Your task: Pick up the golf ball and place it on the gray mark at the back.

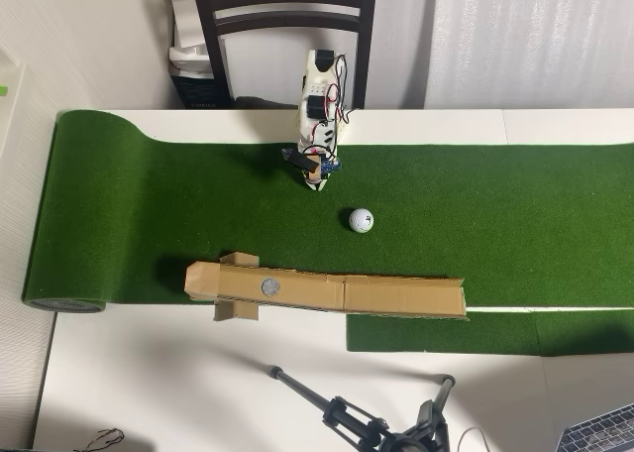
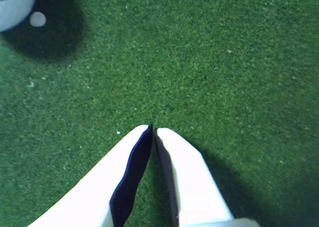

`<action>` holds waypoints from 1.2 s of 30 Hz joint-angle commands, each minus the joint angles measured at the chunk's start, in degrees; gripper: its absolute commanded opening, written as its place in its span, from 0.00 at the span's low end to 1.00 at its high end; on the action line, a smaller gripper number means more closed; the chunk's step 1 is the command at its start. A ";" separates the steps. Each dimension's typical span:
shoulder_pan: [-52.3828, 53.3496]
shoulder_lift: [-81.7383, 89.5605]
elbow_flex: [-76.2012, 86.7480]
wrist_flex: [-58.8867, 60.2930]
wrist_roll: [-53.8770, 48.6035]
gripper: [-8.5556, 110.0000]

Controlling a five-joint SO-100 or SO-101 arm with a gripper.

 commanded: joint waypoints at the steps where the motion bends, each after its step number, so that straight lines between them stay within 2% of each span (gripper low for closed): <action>1: 0.18 5.10 4.39 -0.62 0.09 0.09; 25: -0.18 5.19 4.39 -0.70 0.62 0.09; 33: -0.18 5.19 -3.60 -0.79 0.09 0.09; 36: -0.26 5.19 -6.24 -0.79 -0.18 0.13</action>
